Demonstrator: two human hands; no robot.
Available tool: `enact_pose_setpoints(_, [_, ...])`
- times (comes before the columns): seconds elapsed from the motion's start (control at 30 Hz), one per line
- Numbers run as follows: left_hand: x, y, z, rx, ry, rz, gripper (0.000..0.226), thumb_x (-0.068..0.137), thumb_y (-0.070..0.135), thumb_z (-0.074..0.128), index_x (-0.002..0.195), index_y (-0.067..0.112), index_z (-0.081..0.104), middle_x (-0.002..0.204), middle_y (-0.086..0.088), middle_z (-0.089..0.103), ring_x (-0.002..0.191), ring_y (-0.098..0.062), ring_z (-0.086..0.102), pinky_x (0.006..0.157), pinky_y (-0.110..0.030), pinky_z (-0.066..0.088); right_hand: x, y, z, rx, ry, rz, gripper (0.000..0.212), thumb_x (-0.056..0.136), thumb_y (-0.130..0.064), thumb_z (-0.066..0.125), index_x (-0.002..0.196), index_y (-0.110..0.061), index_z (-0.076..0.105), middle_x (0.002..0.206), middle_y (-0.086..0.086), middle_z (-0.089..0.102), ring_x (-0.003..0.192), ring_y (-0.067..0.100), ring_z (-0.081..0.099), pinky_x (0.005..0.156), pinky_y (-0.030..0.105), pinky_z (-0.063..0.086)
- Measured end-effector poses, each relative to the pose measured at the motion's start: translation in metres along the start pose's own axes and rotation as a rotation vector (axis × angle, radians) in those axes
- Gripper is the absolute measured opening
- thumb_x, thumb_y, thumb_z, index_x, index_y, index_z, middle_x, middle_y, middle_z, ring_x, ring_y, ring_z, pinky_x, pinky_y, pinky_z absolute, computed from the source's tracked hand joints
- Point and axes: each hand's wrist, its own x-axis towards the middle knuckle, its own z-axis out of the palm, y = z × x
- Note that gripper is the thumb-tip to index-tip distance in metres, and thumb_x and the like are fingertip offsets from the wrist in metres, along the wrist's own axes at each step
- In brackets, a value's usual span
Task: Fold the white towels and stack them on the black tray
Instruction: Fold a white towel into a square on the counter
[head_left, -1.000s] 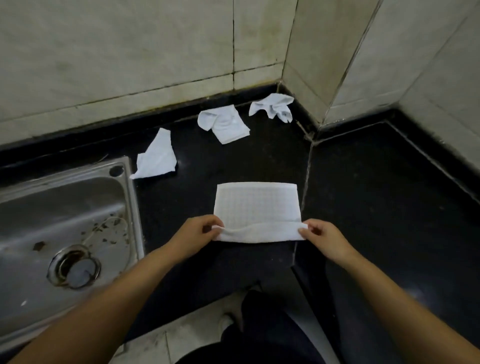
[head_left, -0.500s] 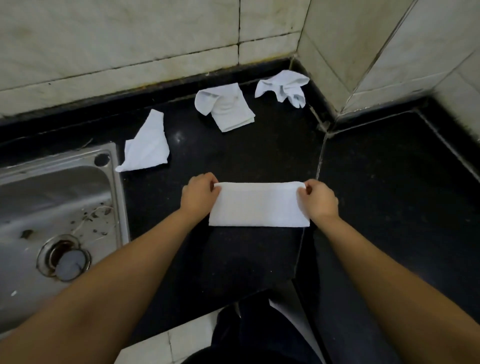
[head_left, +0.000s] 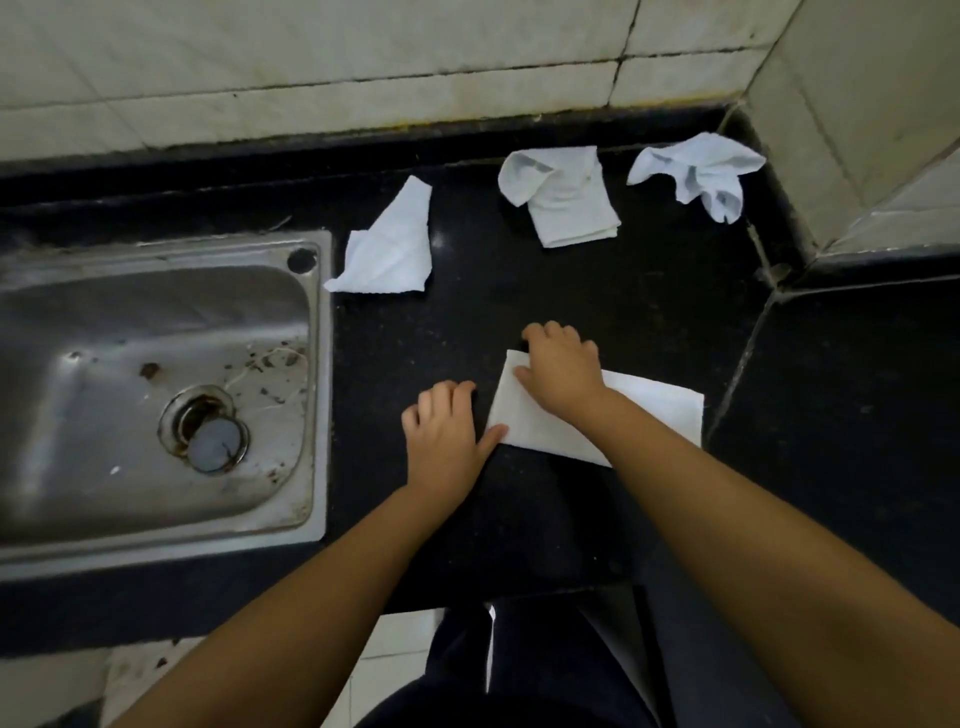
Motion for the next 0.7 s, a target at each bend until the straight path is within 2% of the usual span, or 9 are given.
enact_pose_setpoints(0.1, [0.001,0.005,-0.002,-0.055,-0.026,0.009,0.047,0.090,0.047,0.052,0.129,0.022,0.045,0.133,-0.002,0.039,0.122,-0.021,0.036,0.100,-0.034,0.028,0.008,-0.006,-0.004,-0.055,-0.136,0.077,0.036,0.093,-0.025,0.053,0.127,-0.016,0.049,0.127,0.009,0.054,0.120,0.027,0.049,0.102,0.044,0.037])
enact_pose_setpoints(0.2, [0.009,0.011,-0.011,-0.152,-0.109,0.034,0.021,0.090,0.035,0.055,0.105,0.021,0.056,0.123,0.000,0.043,0.116,-0.019,0.038,0.097,-0.035,0.031,0.001,0.003,-0.023,0.152,-0.191,0.065,0.026,0.091,-0.024,0.054,0.116,-0.018,0.057,0.116,0.005,0.059,0.110,0.024,0.055,0.099,0.044,0.043])
enact_pose_setpoints(0.3, [0.030,0.020,-0.040,-0.556,-0.216,0.016,0.008,0.088,0.022,0.058,0.084,0.018,0.053,0.092,0.003,0.054,0.091,-0.016,0.051,0.078,-0.027,0.042,-0.014,0.020,-0.060,0.413,-0.018,-0.014,0.016,0.088,-0.019,0.055,0.102,-0.012,0.060,0.094,0.000,0.059,0.089,0.016,0.057,0.079,0.030,0.049])
enact_pose_setpoints(0.37, [0.047,0.030,-0.069,-0.743,-0.132,0.069,0.015,0.086,0.014,0.059,0.076,0.020,0.049,0.074,0.006,0.052,0.074,-0.013,0.050,0.062,-0.021,0.039,-0.023,0.028,-0.092,0.502,0.127,-0.055,0.012,0.087,-0.016,0.057,0.095,-0.007,0.059,0.082,-0.001,0.055,0.072,0.009,0.051,0.063,0.023,0.041])
enact_pose_setpoints(0.47, [0.061,0.049,-0.123,-0.810,0.058,0.185,0.012,0.088,0.011,0.057,0.096,0.017,0.051,0.075,0.011,0.050,0.070,-0.008,0.050,0.060,-0.015,0.039,-0.038,0.030,-0.137,0.554,0.322,-0.088,0.010,0.090,-0.018,0.058,0.097,-0.010,0.059,0.083,-0.001,0.056,0.074,0.009,0.051,0.066,0.022,0.039])
enact_pose_setpoints(0.53, [0.059,0.058,-0.153,-0.859,0.134,0.278,0.033,0.090,0.012,0.056,0.121,0.018,0.046,0.077,0.013,0.052,0.069,-0.001,0.051,0.059,-0.011,0.041,-0.051,0.029,-0.158,0.654,0.406,-0.109,0.007,0.091,-0.017,0.058,0.098,-0.015,0.058,0.082,-0.006,0.056,0.075,0.003,0.052,0.065,0.015,0.041])
enact_pose_setpoints(0.57, [0.056,0.059,-0.163,-0.862,0.150,0.320,0.038,0.090,0.013,0.057,0.125,0.020,0.045,0.078,0.013,0.052,0.069,0.000,0.051,0.059,-0.009,0.041,-0.059,0.028,-0.163,0.714,0.430,-0.130,0.006,0.091,-0.015,0.058,0.097,-0.016,0.058,0.081,-0.010,0.056,0.074,-0.001,0.051,0.063,0.010,0.042])
enact_pose_setpoints(0.63, [0.046,0.055,-0.169,-0.812,0.146,0.397,0.024,0.089,0.015,0.060,0.111,0.023,0.057,0.081,0.011,0.058,0.072,0.000,0.054,0.064,-0.010,0.041,-0.074,0.029,-0.162,0.788,0.439,-0.170,0.006,0.090,-0.011,0.060,0.093,-0.016,0.058,0.081,-0.010,0.057,0.072,-0.002,0.051,0.061,0.002,0.041])
enact_pose_setpoints(0.7, [0.034,0.044,-0.156,-0.741,0.100,0.419,0.006,0.087,0.015,0.063,0.090,0.020,0.064,0.082,0.007,0.062,0.076,-0.006,0.057,0.072,-0.021,0.046,-0.086,0.036,-0.143,0.796,0.381,-0.173,0.011,0.087,-0.009,0.063,0.086,-0.019,0.059,0.080,-0.003,0.060,0.071,0.003,0.053,0.066,0.008,0.043])
